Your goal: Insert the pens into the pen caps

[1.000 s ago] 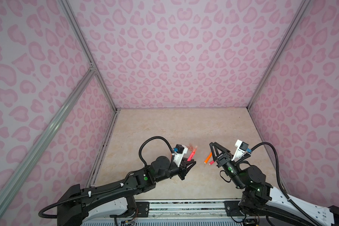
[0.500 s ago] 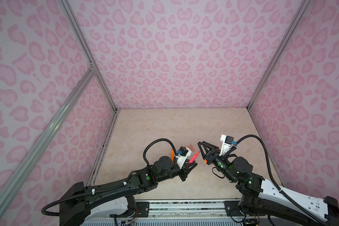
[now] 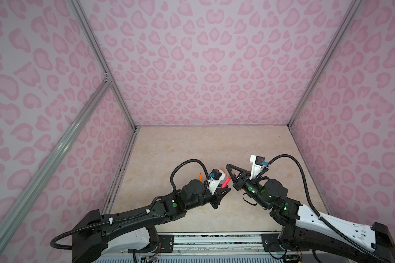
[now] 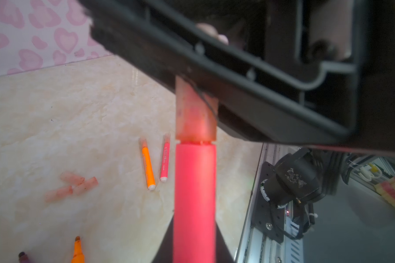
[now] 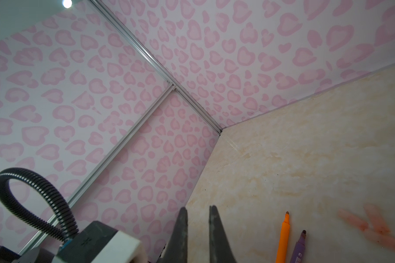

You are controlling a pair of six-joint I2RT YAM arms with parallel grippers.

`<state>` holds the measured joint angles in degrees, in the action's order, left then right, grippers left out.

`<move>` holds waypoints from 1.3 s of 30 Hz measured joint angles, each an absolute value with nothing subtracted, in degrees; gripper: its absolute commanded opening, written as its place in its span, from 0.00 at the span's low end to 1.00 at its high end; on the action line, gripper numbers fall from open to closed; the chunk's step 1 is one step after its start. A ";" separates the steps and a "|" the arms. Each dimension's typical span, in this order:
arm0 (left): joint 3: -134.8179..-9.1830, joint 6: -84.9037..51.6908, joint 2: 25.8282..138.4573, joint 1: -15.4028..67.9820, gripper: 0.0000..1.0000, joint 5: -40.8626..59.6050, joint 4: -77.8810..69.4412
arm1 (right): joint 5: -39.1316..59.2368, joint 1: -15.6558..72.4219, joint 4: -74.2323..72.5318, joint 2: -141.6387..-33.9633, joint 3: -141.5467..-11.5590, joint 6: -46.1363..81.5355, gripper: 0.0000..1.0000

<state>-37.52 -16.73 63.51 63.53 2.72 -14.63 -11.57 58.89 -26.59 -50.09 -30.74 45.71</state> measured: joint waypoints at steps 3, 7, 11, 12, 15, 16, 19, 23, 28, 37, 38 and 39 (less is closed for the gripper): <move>-38.33 -16.51 63.72 62.59 0.04 4.73 -12.53 | -11.60 58.92 -30.00 -50.33 -28.64 46.13 0.00; -39.92 -16.38 63.75 60.40 0.04 8.45 -10.37 | -11.81 58.92 -33.85 -51.27 -27.81 46.09 0.00; -41.54 -16.27 63.40 56.75 0.04 15.46 -8.38 | -12.49 59.48 -38.24 -51.88 -27.03 45.32 0.00; -41.80 -16.12 63.00 56.18 0.04 16.80 -7.44 | -12.62 59.83 -38.76 -51.92 -26.94 45.12 0.00; -43.05 -15.70 62.06 55.27 0.04 19.42 -5.04 | -12.78 60.82 -40.42 -51.86 -26.72 44.01 0.00; -43.79 -15.40 61.87 54.92 0.04 20.34 -4.14 | -13.06 61.17 -41.08 -51.96 -26.72 43.64 0.00; -45.45 -15.22 61.52 54.19 0.04 22.33 -2.13 | -13.89 62.08 -43.75 -52.49 -26.81 42.48 0.00; -46.98 -14.22 61.34 53.76 0.04 22.83 0.51 | -16.51 63.68 -43.81 -53.39 -28.10 41.63 0.00; -47.40 -11.77 61.28 53.76 0.04 19.55 1.65 | -21.06 65.17 -40.58 -55.00 -30.59 43.55 0.00; -47.40 -6.52 63.90 53.76 0.04 13.63 5.30 | -25.56 66.00 -34.44 -58.98 -32.75 46.37 0.00; -47.40 -6.17 63.90 53.76 0.04 13.58 5.52 | -25.61 66.02 -34.11 -58.72 -32.71 46.37 0.00; -47.40 -5.96 63.88 53.76 0.04 13.76 5.52 | -25.93 66.11 -33.98 -58.06 -32.42 46.37 0.00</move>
